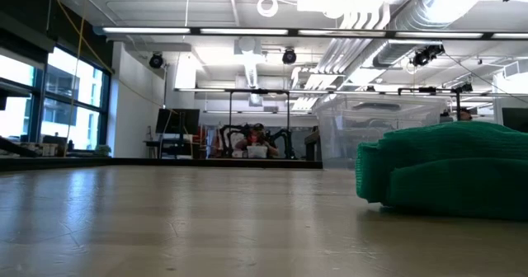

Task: Roll bandage
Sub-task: Open the transparent zip bag

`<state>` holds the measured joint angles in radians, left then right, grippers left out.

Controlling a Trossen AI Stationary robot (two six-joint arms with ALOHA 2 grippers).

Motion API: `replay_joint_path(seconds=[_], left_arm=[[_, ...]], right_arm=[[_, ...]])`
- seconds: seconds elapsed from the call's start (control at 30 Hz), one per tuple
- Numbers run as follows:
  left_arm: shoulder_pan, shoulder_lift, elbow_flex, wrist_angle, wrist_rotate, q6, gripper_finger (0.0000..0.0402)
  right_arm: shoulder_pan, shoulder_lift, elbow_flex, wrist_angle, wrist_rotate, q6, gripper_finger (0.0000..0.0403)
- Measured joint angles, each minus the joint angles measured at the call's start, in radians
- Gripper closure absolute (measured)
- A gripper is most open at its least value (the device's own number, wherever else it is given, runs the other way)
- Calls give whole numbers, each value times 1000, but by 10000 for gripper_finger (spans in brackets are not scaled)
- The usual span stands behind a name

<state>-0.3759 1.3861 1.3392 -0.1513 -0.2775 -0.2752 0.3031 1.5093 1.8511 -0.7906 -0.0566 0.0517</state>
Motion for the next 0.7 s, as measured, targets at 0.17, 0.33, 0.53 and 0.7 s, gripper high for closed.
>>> replay_joint_path(seconds=[0.17,0.33,0.53,0.7], left_arm=[[1,4,0,-3,-6,0,281],[1,11,0,-37,-76,-1,281],[1,11,0,-24,-28,-2,281],[0,8,0,-4,-3,-3,281]], right_arm=[[0,0,0,2,0,0,403],[0,0,0,2,-1,0,403],[0,0,0,3,0,0,403],[0,0,0,3,-1,0,403]])
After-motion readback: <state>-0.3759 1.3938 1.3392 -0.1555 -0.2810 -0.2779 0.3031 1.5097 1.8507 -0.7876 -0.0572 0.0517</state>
